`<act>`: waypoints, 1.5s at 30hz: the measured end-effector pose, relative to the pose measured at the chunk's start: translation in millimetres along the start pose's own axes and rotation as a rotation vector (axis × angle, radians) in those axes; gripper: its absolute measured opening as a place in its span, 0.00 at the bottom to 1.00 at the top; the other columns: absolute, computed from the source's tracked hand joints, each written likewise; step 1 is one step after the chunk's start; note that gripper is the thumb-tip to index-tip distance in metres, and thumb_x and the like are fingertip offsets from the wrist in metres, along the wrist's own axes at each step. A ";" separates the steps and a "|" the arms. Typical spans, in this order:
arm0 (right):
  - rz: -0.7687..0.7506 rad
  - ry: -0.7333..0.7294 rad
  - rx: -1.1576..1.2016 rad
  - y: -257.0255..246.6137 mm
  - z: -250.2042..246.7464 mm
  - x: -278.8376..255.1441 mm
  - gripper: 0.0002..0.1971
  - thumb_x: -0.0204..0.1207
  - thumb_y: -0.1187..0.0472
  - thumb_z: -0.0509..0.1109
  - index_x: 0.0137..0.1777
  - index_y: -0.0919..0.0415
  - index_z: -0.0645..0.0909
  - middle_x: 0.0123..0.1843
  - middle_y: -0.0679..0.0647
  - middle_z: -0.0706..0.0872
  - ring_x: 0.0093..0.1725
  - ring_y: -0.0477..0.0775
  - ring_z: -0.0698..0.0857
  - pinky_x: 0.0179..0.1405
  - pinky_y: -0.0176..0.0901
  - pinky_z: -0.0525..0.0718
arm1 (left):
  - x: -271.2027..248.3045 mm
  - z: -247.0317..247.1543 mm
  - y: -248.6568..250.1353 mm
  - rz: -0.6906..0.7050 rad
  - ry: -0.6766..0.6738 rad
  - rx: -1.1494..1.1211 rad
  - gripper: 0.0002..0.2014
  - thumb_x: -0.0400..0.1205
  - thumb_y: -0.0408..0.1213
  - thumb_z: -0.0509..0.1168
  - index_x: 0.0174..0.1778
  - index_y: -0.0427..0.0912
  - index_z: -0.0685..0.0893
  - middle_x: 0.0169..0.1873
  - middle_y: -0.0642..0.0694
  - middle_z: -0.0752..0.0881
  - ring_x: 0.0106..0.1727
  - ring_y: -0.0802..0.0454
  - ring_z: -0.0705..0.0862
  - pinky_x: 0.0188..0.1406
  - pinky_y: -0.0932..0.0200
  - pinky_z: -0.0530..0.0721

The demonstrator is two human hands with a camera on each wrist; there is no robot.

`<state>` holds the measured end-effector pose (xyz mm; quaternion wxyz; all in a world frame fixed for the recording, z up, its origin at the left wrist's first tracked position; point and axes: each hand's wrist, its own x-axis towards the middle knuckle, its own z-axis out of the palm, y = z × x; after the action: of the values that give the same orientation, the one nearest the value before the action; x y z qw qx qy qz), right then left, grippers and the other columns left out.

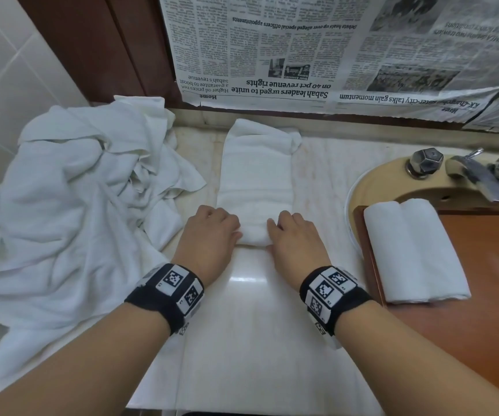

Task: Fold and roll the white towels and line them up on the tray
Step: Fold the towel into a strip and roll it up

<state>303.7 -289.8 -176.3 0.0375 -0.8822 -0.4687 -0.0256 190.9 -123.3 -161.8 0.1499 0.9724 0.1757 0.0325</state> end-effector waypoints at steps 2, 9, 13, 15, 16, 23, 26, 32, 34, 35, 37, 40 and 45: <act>-0.011 -0.011 0.073 5.3 0.1 3.5 0.25 0.63 0.66 0.83 0.62 0.61 0.85 0.47 0.54 0.83 0.43 0.60 0.82 0.48 0.50 0.82 | -4.8 5.4 2.1 -0.001 0.091 0.002 0.08 0.80 0.41 0.75 0.51 0.42 0.91 0.54 0.44 0.86 0.53 0.36 0.81 0.42 0.43 0.85; 0.004 -0.020 0.063 5.2 1.7 3.7 0.21 0.70 0.74 0.70 0.65 0.64 0.84 0.60 0.60 0.89 0.68 0.72 0.82 0.80 0.67 0.68 | -3.4 11.0 -4.8 0.006 -0.015 0.041 0.32 0.68 0.48 0.83 0.69 0.44 0.86 0.60 0.43 0.83 0.58 0.36 0.79 0.47 0.44 0.86; 0.066 -0.155 0.012 -2.0 -4.0 10.8 0.29 0.78 0.65 0.63 0.81 0.63 0.71 0.80 0.58 0.76 0.84 0.69 0.65 0.86 0.70 0.53 | 6.7 12.3 -7.6 -0.005 -0.018 0.062 0.25 0.72 0.46 0.81 0.65 0.46 0.88 0.55 0.43 0.84 0.54 0.36 0.80 0.44 0.46 0.82; 0.075 -0.193 0.009 -2.0 -7.1 14.0 0.28 0.79 0.65 0.62 0.80 0.59 0.71 0.78 0.54 0.77 0.83 0.64 0.67 0.86 0.68 0.48 | 9.4 9.6 -7.4 -0.009 -0.042 0.071 0.21 0.77 0.50 0.76 0.65 0.48 0.88 0.56 0.44 0.82 0.57 0.37 0.78 0.48 0.45 0.80; 0.073 -0.208 0.004 -2.5 -9.3 14.5 0.26 0.78 0.66 0.61 0.78 0.57 0.73 0.74 0.52 0.80 0.81 0.62 0.68 0.86 0.67 0.47 | 7.7 9.0 -8.2 -0.003 -0.058 0.080 0.21 0.79 0.52 0.74 0.66 0.49 0.88 0.57 0.45 0.81 0.58 0.38 0.77 0.52 0.45 0.79; -0.061 -0.315 0.049 -5.7 -33.4 -28.8 0.17 0.77 0.46 0.69 0.63 0.50 0.85 0.62 0.52 0.73 0.66 0.58 0.70 0.65 0.51 0.70 | -56.7 7.4 -17.4 0.063 -0.193 -0.039 0.30 0.80 0.65 0.62 0.76 0.57 0.82 0.57 0.50 0.76 0.56 0.45 0.71 0.60 0.44 0.79; -0.092 -0.507 0.185 -4.4 -43.2 -54.4 0.20 0.79 0.43 0.69 0.66 0.51 0.85 0.58 0.51 0.75 0.64 0.56 0.72 0.62 0.51 0.75 | -90.6 4.5 -14.5 0.008 -0.298 -0.203 0.32 0.79 0.69 0.58 0.77 0.59 0.80 0.54 0.57 0.75 0.55 0.54 0.69 0.65 0.51 0.75; 0.292 -0.421 0.781 0.5 -43.8 -96.6 0.20 0.74 0.48 0.79 0.62 0.39 0.75 0.52 0.42 0.84 0.52 0.41 0.83 0.54 0.38 0.80 | -122.5 0.9 -0.5 -0.338 -0.119 -0.542 0.17 0.75 0.58 0.78 0.59 0.60 0.89 0.50 0.62 0.89 0.52 0.68 0.84 0.56 0.66 0.81; 0.339 -0.318 0.817 -3.9 -39.8 -101.0 0.16 0.76 0.49 0.78 0.57 0.40 0.75 0.54 0.44 0.83 0.51 0.39 0.82 0.52 0.37 0.79 | -121.2 1.4 6.2 -0.428 -0.056 -0.579 0.16 0.75 0.57 0.79 0.55 0.59 0.86 0.48 0.62 0.88 0.50 0.66 0.85 0.55 0.62 0.83; 0.341 -0.255 0.785 -7.3 -36.9 -103.0 0.12 0.78 0.50 0.77 0.56 0.42 0.78 0.57 0.45 0.81 0.51 0.40 0.82 0.54 0.37 0.78 | -120.2 1.2 9.6 -0.465 -0.026 -0.600 0.16 0.76 0.56 0.78 0.55 0.59 0.84 0.49 0.62 0.87 0.51 0.62 0.86 0.55 0.58 0.84; 0.320 -0.142 0.682 -16.2 -30.8 -107.8 0.08 0.81 0.50 0.74 0.58 0.48 0.86 0.65 0.47 0.80 0.59 0.45 0.83 0.63 0.35 0.75 | -118.7 1.3 16.6 -0.475 0.022 -0.569 0.15 0.78 0.55 0.76 0.55 0.58 0.81 0.52 0.59 0.85 0.52 0.58 0.85 0.55 0.55 0.83; 0.204 -0.109 0.442 -28.2 -19.8 -115.0 0.18 0.84 0.49 0.71 0.66 0.59 0.88 0.78 0.60 0.79 0.75 0.63 0.79 0.75 0.47 0.73 | -119.1 4.7 27.9 -0.396 0.063 -0.404 0.09 0.83 0.53 0.71 0.53 0.54 0.84 0.52 0.54 0.80 0.51 0.54 0.82 0.53 0.57 0.79; 0.128 -0.263 0.173 -27.9 -25.7 -102.1 0.28 0.84 0.45 0.65 0.81 0.55 0.73 0.88 0.61 0.63 0.88 0.67 0.55 0.80 0.61 0.70 | -124.3 17.9 31.2 -0.284 0.097 -0.243 0.17 0.85 0.56 0.68 0.60 0.48 0.90 0.64 0.48 0.82 0.62 0.41 0.81 0.63 0.45 0.83</act>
<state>223.2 -360.7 -157.7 0.0531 -0.8994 -0.4129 0.1331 87.0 -200.0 -170.8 0.2606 0.9100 0.3127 0.0786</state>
